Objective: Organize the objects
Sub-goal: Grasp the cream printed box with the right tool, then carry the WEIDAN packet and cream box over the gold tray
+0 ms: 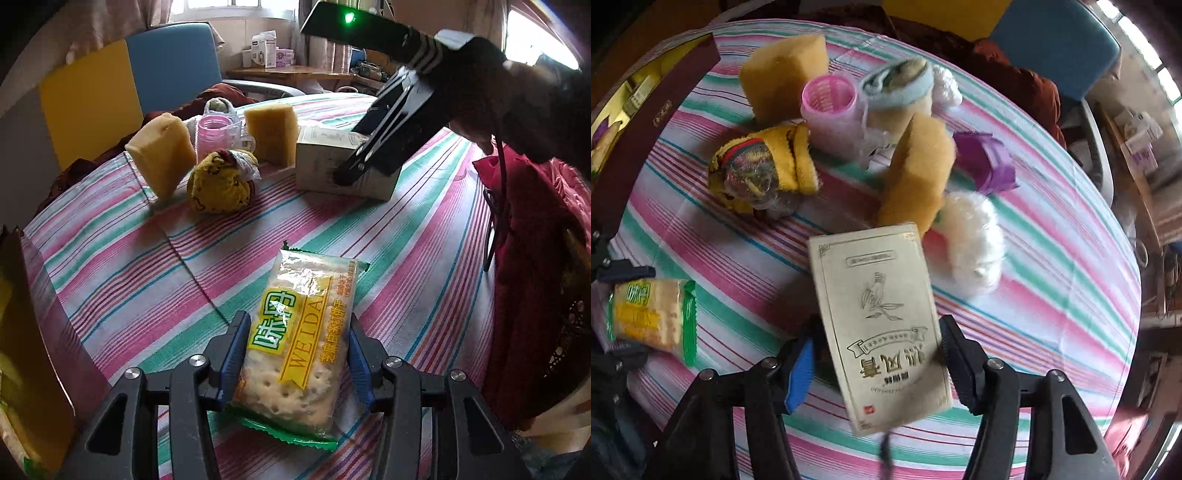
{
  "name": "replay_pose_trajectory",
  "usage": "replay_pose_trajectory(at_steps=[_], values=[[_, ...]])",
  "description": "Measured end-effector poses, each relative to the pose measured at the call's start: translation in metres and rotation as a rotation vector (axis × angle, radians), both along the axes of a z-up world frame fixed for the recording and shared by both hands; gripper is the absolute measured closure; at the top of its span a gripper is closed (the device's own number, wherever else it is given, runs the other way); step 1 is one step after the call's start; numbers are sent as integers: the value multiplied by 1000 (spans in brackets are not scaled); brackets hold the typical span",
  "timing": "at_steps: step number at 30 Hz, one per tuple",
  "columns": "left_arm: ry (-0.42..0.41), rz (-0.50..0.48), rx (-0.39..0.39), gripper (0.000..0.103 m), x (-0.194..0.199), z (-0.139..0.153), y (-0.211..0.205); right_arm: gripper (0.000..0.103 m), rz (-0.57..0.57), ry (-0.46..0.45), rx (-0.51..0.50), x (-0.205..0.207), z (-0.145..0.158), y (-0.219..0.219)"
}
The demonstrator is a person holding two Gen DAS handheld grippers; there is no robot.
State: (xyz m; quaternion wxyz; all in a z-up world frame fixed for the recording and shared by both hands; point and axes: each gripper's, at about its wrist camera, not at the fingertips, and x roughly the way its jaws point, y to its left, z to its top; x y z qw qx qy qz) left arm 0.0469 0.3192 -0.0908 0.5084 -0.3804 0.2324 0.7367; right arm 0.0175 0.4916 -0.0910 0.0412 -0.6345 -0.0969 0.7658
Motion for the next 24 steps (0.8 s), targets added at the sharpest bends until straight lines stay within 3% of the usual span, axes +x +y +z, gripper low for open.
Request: replay_pose_trajectory(at_steps=[4,13,19,24], values=[[23,13,-6,54,3,0,-4,52,-38,36,-28,7,9,-8],[17,47,5,55,5,10,-23,52,-118,153,-121,27,34,-31],[58,96,83,55,4,42,-45,52,-145,257,-178,38,59,-58],[72,208,133,55,-9,68,-78,52,-158,338,-233,29,76,-83]])
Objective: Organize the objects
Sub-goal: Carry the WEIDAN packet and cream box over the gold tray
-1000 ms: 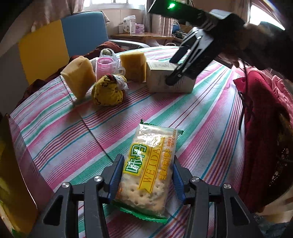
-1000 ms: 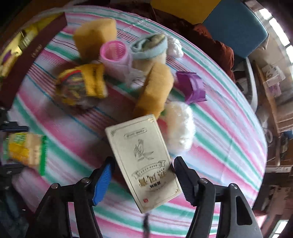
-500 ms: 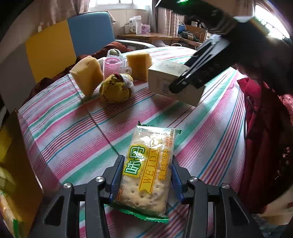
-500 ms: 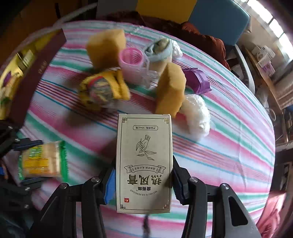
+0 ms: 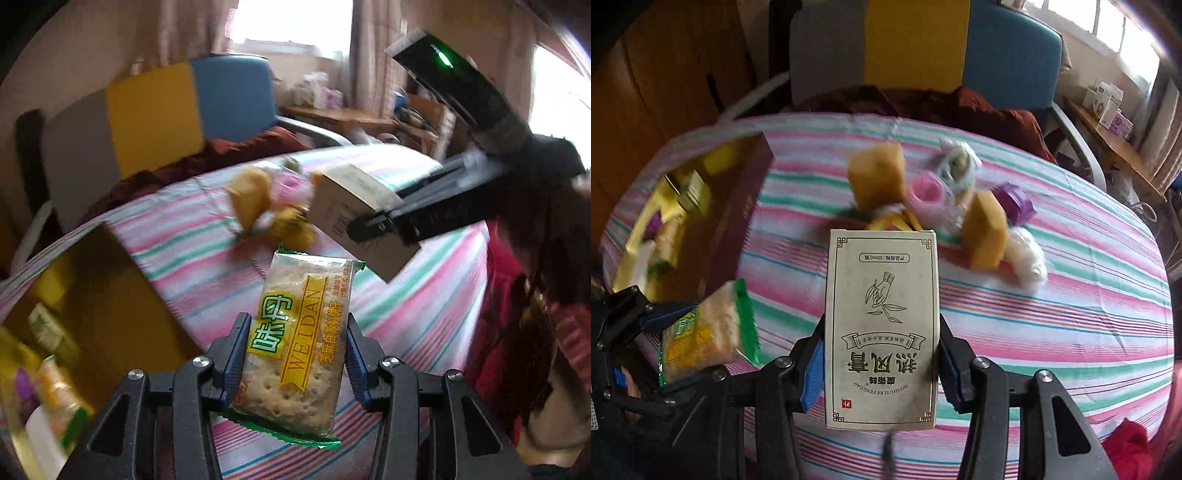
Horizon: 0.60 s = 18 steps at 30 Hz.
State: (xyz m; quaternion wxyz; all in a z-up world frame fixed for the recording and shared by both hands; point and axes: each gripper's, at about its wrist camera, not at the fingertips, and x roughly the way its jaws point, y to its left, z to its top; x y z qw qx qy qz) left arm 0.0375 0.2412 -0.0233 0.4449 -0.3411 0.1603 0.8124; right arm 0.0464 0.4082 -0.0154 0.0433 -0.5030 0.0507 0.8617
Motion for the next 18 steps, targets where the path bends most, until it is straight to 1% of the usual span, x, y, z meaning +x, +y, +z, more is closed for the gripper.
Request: replay_pose_trajectory(at_steps=[6,12,15,18], values=[[-3,187,48,55,-26,18,-57,52,44,85,-54,-16,15,-44],[-16,353,69,55,-47,21,-114,52,106,129,-99,-32,24,-96],[-26,428,85,55,-54,20,-141,52,138,145,-93,-40,26,-125],[-11,490,92,55,-60,21,-164,52,164,153,-81,-48,25,-151]])
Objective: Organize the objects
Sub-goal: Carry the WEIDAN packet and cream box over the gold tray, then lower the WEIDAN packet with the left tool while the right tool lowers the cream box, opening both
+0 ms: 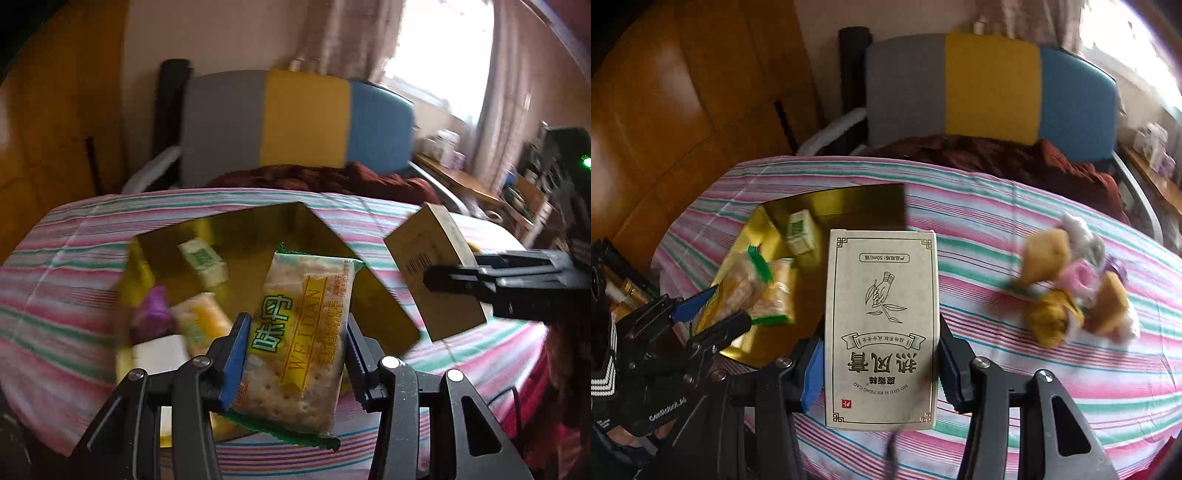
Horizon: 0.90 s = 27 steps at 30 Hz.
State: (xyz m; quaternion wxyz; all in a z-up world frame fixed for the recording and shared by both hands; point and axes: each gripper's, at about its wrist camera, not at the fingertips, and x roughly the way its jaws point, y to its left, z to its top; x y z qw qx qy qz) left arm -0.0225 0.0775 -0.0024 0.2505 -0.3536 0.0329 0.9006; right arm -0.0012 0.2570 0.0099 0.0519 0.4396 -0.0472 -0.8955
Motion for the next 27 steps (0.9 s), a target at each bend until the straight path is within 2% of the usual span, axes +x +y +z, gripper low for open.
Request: replay_pose_trajectory(at_steps=[8,15,17,21,27], values=[[31,121,-9,55,-31,4,-35,52,11,-1,22,-25,-4,-39],[24,213,-71,54,-63,-6,-37,51,-67,17,62,-59,-3,-50],[23,227,-85,53,-65,-9,-38,50,-92,21,100,-66,-4,-55],[24,241,-78,42,-57,-11,-43,49,-98,36,105,-68,-5,-61],[15,263,-61,42,-41,-12,-52,49,-92,51,142,-58,-4,-69]])
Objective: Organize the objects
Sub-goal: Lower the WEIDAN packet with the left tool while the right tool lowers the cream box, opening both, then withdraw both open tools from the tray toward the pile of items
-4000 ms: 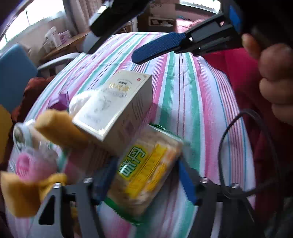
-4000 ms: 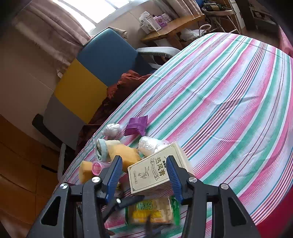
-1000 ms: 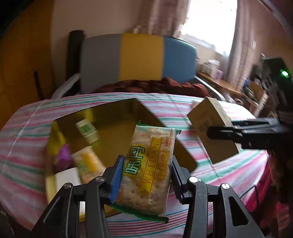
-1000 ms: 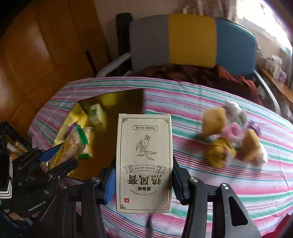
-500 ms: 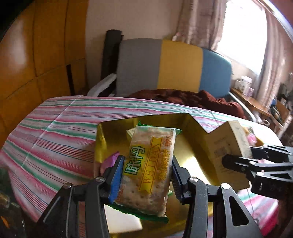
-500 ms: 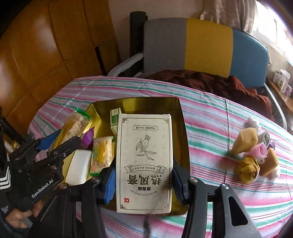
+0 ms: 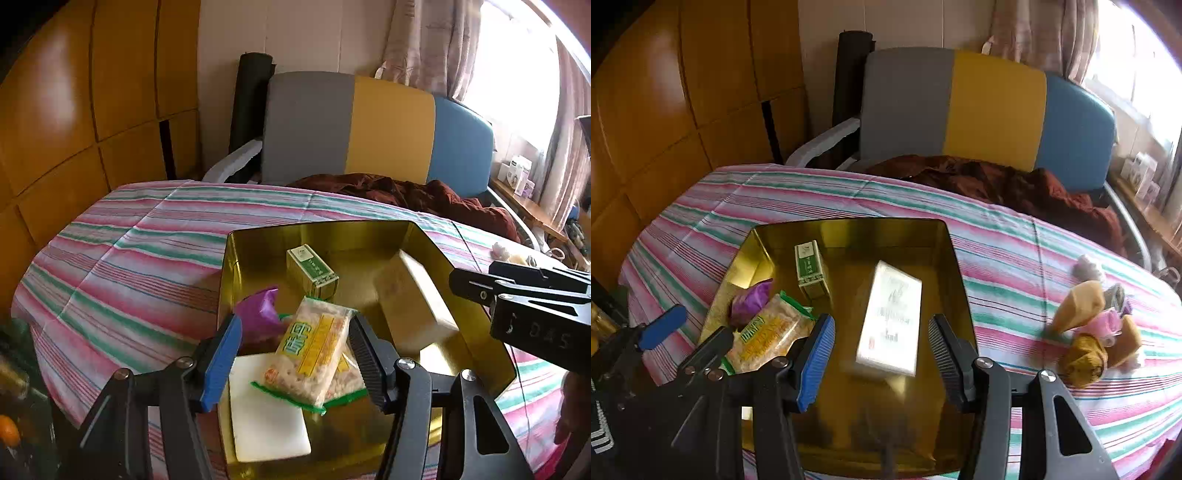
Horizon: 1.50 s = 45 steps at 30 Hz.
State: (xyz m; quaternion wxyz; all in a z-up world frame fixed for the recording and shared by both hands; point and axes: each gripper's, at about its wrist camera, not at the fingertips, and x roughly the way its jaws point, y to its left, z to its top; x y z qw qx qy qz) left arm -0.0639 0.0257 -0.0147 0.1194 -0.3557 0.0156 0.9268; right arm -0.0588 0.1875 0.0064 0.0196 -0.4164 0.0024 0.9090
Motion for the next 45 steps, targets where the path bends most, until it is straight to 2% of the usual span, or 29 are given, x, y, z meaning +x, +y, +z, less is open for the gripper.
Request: replay_pose_trajectory(at_steps=[23,45], values=[[24,4,26,40,27,16,-5,49,34,93,83,36,22,-22],[30,-16,41,36,36,24,3,49,17,129,108,51,31,-13]])
